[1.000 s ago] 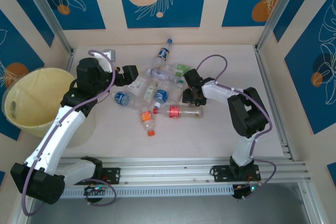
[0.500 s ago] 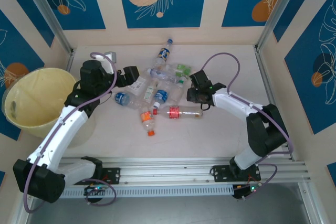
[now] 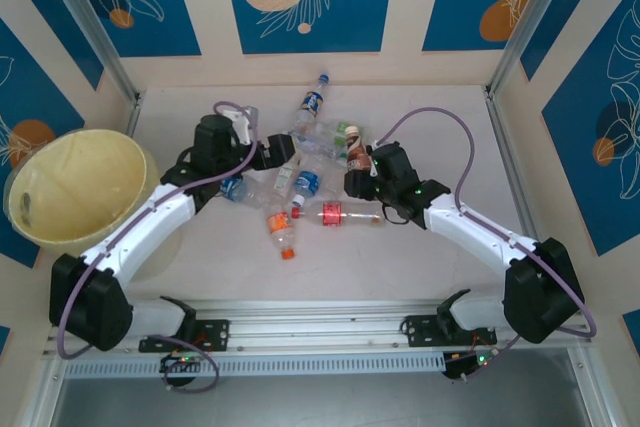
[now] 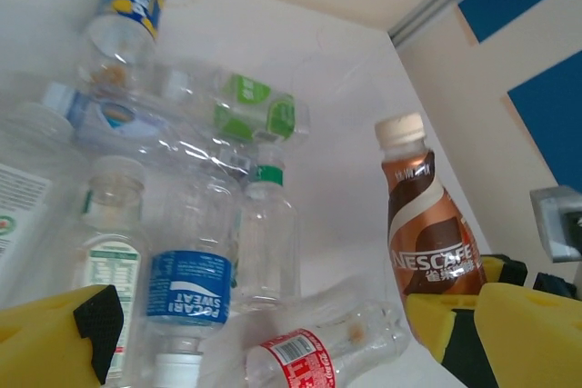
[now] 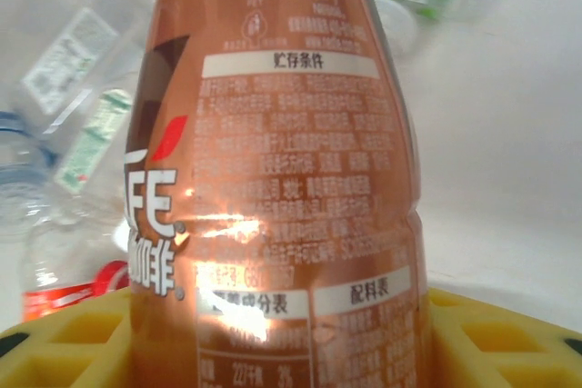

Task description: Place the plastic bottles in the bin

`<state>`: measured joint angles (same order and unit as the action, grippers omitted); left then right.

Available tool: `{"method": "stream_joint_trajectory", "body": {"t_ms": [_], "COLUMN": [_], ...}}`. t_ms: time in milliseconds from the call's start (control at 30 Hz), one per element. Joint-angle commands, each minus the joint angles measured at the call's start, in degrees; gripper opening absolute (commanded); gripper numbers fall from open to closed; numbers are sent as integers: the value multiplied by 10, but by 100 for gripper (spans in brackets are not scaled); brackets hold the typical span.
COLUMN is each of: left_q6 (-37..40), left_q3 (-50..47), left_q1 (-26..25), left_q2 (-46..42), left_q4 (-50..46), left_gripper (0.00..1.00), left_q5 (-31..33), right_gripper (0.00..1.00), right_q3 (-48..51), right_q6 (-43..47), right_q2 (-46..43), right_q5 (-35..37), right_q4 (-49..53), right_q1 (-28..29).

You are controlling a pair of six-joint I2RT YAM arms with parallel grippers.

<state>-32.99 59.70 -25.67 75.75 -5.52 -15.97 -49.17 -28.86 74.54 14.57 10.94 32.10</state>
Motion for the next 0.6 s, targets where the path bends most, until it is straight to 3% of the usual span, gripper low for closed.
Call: {"method": "stream_joint_trajectory", "body": {"t_ms": [0, 233, 400, 567], "left_q6": [-25, -76, -96, -101], "left_q3": [1, 5, 2, 1], "left_q1": [-16, -25, -30, -30], "left_q2": [7, 61, 76, 82], "left_q4": [70, 145, 160, 183], "left_gripper": [100, 100, 98, 96], "left_q5": [-23, -119, -72, -70], "right_gripper": [53, 53, 53, 54], "right_q3": [10, 18, 21, 10], "right_q6": [1, -5, -11, 5], "right_q2": [-11, 4, 22, 34], "right_q5": [-78, -178, -221, -227], "right_q4": [-78, -155, -193, -180], "right_q1": [7, 27, 44, 62]}}
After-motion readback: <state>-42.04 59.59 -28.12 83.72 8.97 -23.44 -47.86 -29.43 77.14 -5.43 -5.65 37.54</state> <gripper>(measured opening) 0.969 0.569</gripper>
